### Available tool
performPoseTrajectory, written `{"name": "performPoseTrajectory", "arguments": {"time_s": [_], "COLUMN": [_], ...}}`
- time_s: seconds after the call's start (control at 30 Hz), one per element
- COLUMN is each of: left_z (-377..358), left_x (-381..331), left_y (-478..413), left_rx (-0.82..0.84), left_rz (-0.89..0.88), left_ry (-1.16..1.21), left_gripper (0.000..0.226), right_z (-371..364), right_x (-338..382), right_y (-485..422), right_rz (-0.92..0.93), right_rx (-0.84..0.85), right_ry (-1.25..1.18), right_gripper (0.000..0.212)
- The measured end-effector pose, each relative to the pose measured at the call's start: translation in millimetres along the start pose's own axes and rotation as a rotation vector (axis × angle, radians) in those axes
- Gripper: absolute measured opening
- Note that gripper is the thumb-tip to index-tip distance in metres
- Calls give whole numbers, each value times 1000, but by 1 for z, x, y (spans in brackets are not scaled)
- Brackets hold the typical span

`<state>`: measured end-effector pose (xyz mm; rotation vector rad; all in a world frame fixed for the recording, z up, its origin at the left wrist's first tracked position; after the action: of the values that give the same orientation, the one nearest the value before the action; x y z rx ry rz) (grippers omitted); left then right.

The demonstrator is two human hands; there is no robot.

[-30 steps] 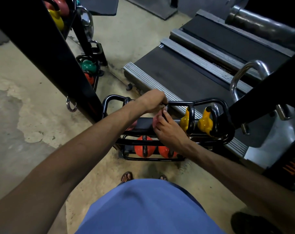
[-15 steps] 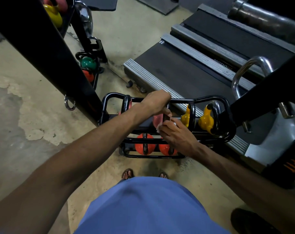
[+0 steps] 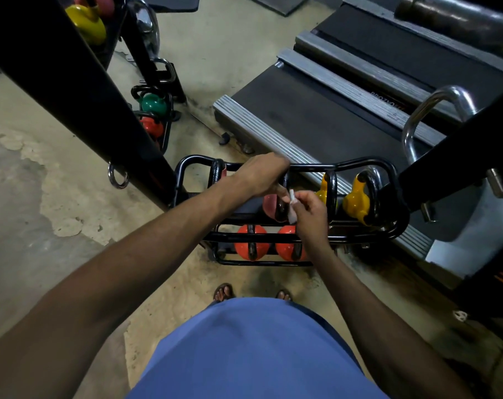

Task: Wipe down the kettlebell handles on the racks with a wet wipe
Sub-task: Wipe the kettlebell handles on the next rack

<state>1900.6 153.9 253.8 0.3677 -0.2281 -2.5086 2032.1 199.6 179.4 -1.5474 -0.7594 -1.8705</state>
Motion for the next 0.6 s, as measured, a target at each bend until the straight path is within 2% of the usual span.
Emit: {"name": "performPoseTrajectory", "arguments": {"time_s": [0.17,0.3,0.37,0.43,0.6], "left_z": [-2,-4,-5,-5,-8], "left_x": [-1,5,4,1,2], "left_y": [0,3,3,3,-1], "left_rx": [8,16,24,28,24], "left_rz": [-16,4,10,10,25], "left_ry": [-9,18,14,-7,-31], "left_gripper": [66,65,63,64,69], "right_z": [-28,-18,-24,-29,-14], "right_x": [-9,-9,-5,-3,-14], "right_y": [-15,-26,-17,-17,-19], "right_rz": [-232,-184,-169,-173,-214], "right_rx": [331,451,502,526,403], "right_ry": [-140,-105,-81,-66,-152], "right_gripper": [37,26,32,35,29]}}
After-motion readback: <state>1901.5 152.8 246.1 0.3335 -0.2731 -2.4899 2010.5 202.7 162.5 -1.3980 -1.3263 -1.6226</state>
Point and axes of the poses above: each hand's wrist, its own y-axis away from the middle knuckle, its own z-axis out of the back of the hand, x = y × z, the point moved 10 cm from there along -y, towards the middle knuckle, and after that the axes turned 8 degrees about z, right-handed, at the moved point
